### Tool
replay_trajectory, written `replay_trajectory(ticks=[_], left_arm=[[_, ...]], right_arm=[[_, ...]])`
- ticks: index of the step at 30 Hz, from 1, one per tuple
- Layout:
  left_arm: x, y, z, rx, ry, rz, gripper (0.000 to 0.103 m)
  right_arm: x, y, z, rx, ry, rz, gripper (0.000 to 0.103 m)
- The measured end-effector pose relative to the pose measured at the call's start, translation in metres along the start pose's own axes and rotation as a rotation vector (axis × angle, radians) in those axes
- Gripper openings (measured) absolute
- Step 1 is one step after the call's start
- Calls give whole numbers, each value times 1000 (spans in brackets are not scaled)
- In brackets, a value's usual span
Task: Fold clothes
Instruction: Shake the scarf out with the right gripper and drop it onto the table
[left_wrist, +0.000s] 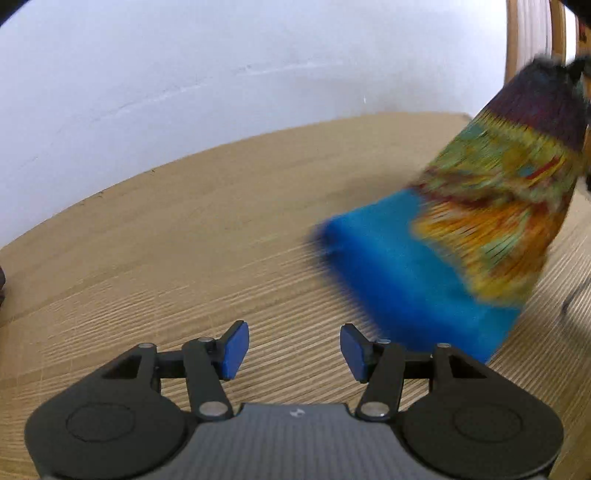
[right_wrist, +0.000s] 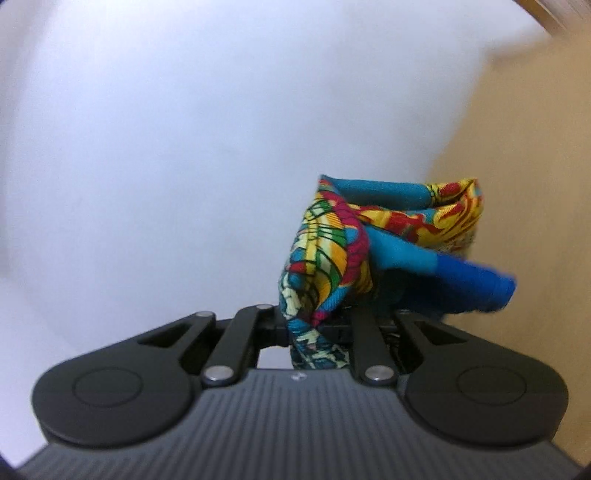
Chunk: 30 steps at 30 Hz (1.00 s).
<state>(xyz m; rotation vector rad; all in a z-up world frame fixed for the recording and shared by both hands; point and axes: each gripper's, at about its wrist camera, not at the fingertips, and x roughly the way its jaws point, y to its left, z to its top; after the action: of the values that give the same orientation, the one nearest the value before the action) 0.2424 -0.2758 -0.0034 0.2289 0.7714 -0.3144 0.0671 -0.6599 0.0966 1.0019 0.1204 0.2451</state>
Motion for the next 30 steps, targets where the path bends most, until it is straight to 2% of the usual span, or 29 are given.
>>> replay_trajectory(ticks=[2, 4, 6, 8, 10, 13, 17, 20, 22, 23, 25, 27, 30], left_arm=[[-7, 2, -4, -44, -22, -21, 58], [-9, 3, -9, -92, -38, -41, 58], [-13, 8, -17, -129, -46, -46, 59], [-21, 15, -26, -160, -45, -40, 59], [-32, 22, -40, -190, -36, -24, 59], [-45, 40, -62, -233, -13, 23, 59], [-61, 73, -99, -310, 49, 102, 59], [-76, 96, -123, -358, 93, 164, 59], [-89, 109, -135, -380, 100, 193, 59], [-93, 114, -138, -387, 99, 200, 60], [-98, 123, -143, -397, 95, 212, 60], [-103, 129, -141, -404, 80, 213, 60], [-109, 137, -134, -410, 45, 194, 60]], right_arm=[[1, 47, 37, -178, 20, 22, 15], [7, 94, 55, -358, 66, 26, 15], [18, 135, 53, -529, 131, 11, 15], [32, 161, 32, -662, 210, -11, 15], [49, 170, -9, -753, 301, -27, 15], [75, 158, -90, -792, 450, -28, 15], [107, 122, -250, -824, 664, -45, 15], [126, 106, -364, -785, 825, -82, 19], [126, 115, -414, -788, 881, -76, 30], [122, 124, -427, -817, 888, -43, 34], [121, 137, -440, -863, 882, 44, 54], [122, 141, -423, -879, 875, 106, 63], [92, 148, -402, -881, 841, 118, 64]])
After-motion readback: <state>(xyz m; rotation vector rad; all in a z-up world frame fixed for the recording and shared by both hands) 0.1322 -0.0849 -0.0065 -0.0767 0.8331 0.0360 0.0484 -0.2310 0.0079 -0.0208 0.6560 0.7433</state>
